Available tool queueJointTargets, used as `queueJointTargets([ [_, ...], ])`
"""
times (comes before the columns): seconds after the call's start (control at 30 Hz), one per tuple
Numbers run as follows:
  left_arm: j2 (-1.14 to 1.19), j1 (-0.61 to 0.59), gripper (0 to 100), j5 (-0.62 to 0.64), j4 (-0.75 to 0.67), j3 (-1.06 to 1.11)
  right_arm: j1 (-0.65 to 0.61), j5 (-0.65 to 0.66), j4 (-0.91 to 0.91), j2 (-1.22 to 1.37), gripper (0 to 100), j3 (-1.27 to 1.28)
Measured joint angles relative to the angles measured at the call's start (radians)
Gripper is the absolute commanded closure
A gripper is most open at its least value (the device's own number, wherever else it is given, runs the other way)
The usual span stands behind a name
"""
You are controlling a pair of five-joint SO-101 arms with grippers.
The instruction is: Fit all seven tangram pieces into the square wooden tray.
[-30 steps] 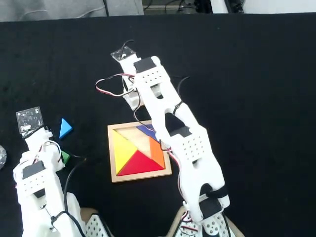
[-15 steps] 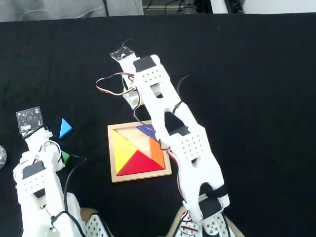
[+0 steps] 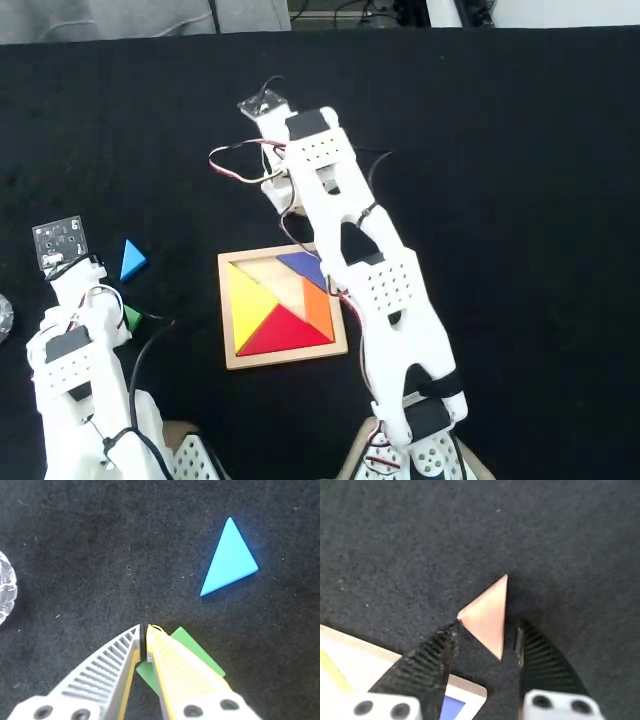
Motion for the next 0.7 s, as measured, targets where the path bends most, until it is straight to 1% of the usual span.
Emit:
queueJointTargets([
  [0.2, 0.000, 0.000, 97, 0.000, 0.000, 0.000, -0.029, 0.006, 0.000, 0.005, 82.1, -0.002],
  [0.4, 0.000, 0.000, 97, 0.000, 0.000, 0.000, -0.031, 0.006, 0.002, 0.005, 82.1, -0.002],
  [0.57, 0.000, 0.000, 97, 0.000, 0.000, 0.000, -0.031, 0.003, 0.032, 0.006, 81.6, -0.060],
  [0.63, 0.000, 0.000, 97, 0.000, 0.000, 0.000, -0.031, -0.029, 0.037, 0.006, 77.7, -0.075],
  [0.7, 0.000, 0.000, 97, 0.000, 0.000, 0.000, -0.031, -0.038, 0.037, 0.006, 71.7, -0.080],
])
